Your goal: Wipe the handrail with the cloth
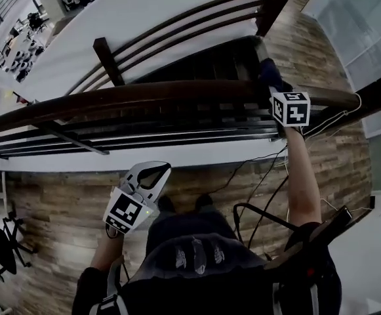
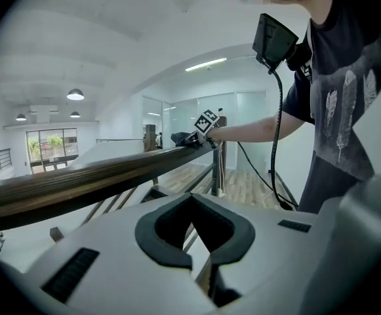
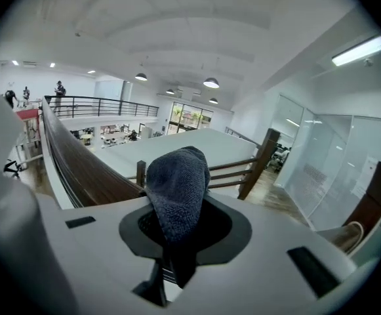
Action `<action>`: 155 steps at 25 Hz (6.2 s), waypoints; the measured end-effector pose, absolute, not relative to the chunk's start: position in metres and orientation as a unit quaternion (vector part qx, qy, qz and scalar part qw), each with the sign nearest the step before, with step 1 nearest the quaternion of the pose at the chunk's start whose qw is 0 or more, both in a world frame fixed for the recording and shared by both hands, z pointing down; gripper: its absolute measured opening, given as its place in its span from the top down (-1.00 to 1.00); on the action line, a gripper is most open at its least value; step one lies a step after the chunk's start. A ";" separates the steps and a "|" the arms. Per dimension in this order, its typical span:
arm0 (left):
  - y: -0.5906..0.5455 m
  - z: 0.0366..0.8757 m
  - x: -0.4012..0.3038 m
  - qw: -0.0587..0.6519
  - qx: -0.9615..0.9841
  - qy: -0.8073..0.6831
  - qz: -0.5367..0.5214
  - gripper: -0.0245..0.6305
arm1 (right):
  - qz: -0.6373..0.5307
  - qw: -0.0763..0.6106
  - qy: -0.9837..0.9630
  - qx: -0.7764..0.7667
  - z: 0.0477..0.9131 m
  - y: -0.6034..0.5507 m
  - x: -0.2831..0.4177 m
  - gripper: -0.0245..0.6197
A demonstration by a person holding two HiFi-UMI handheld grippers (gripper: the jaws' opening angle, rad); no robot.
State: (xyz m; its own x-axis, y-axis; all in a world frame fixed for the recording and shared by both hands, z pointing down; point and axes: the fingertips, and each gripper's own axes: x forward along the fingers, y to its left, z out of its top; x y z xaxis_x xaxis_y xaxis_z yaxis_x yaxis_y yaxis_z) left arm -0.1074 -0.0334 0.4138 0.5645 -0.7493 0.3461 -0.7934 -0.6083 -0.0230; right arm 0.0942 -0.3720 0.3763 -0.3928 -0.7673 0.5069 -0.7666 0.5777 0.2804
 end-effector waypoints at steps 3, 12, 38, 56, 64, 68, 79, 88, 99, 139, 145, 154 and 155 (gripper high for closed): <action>-0.020 0.415 -0.135 0.081 0.859 -0.477 0.168 0.90 | -0.017 0.320 -0.859 0.400 0.380 -0.336 0.021 0.74; 0.005 0.422 -0.156 0.095 0.835 -0.515 0.166 0.90 | -0.045 0.306 -0.905 0.291 0.376 -0.259 -0.143 0.74; 0.128 0.456 -0.506 0.149 0.828 -0.530 0.104 0.90 | -0.029 0.271 -0.961 0.043 0.372 0.018 -0.634 0.74; 0.173 0.509 -0.522 0.235 0.808 -0.517 0.159 0.90 | 0.079 0.309 -0.934 0.162 0.606 -0.031 -0.630 0.74; 0.151 0.521 -0.489 0.238 0.827 -0.484 0.157 0.90 | 0.047 0.343 -0.925 0.160 0.612 -0.058 -0.574 0.74; 0.117 0.510 -0.444 0.216 0.854 -0.448 0.154 0.90 | 0.035 0.362 -0.913 0.183 0.607 -0.092 -0.501 0.74; 0.039 0.476 -0.232 0.161 0.871 -0.415 0.209 0.90 | 0.060 0.339 -0.905 0.250 0.604 -0.207 -0.244 0.74; -0.032 0.457 -0.094 0.179 0.884 -0.400 0.165 0.90 | 0.076 0.347 -0.881 0.312 0.601 -0.291 -0.048 0.74; -0.149 0.461 0.061 0.131 0.950 -0.218 0.180 0.90 | 0.105 0.368 -0.795 0.470 0.599 -0.413 0.209 0.74; -0.221 0.412 0.181 0.107 0.900 -0.396 0.150 0.90 | 0.228 0.135 -0.960 0.090 0.446 -0.262 0.248 0.74; -0.199 0.379 0.092 0.096 0.903 -0.410 0.086 0.90 | 0.172 0.114 -0.978 0.019 0.384 -0.213 0.149 0.74; -0.136 0.387 0.017 0.119 0.905 -0.403 0.071 0.90 | 0.197 0.057 -0.978 -0.035 0.352 -0.152 0.079 0.74; -0.129 0.383 0.017 0.120 0.905 -0.404 0.064 0.90 | 0.202 0.046 -0.977 -0.043 0.348 -0.143 0.078 0.74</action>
